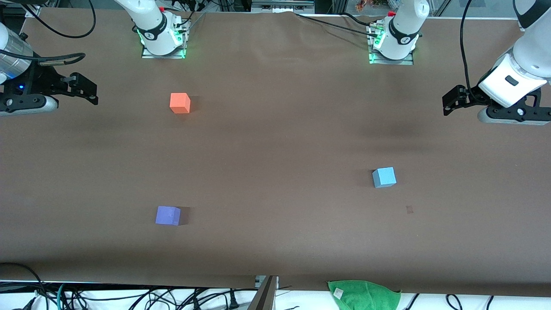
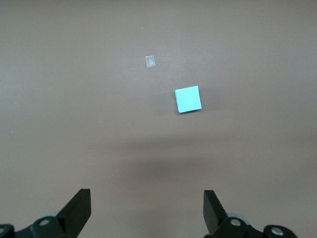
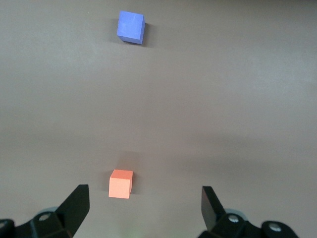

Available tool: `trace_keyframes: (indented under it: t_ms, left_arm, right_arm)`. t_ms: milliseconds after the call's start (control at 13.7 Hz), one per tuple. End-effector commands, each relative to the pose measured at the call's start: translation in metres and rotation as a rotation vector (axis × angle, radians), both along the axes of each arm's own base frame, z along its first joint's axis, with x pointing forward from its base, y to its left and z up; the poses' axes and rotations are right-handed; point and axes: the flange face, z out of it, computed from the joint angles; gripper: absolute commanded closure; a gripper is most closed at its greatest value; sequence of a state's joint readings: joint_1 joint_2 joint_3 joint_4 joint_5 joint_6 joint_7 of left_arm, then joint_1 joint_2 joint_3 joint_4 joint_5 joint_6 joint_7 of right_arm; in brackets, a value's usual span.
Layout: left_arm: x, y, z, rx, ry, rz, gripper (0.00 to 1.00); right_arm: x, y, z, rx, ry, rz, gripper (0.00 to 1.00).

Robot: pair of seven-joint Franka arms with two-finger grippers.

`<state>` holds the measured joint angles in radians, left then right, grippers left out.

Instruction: Place blue block between orange and purple blocks

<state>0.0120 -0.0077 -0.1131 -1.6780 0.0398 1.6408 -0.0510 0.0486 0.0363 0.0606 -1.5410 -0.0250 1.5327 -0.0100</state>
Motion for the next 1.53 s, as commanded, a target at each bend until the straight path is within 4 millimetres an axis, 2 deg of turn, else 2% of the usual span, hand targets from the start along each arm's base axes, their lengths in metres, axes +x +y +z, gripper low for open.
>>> trace_keyframes:
  t_ms: [0,365,1460]
  left_arm:
    - [0.0008,-0.0006,0.0052,-0.016,0.009,-0.009,0.0]
    - [0.0087,0.0021,0.0083,-0.017,0.0,-0.002,0.0]
    - [0.0035,-0.002,0.0048,-0.009,0.042,-0.013,0.0]
  right_arm:
    - [0.0014,0.0007,0.0035,0.0,-0.009,0.001,0.0]
    - [0.0014,0.0005,0.0036,-0.002,-0.01,0.001,0.0]
    - [0.0014,0.0007,0.0035,0.0,-0.009,0.001,0.0]
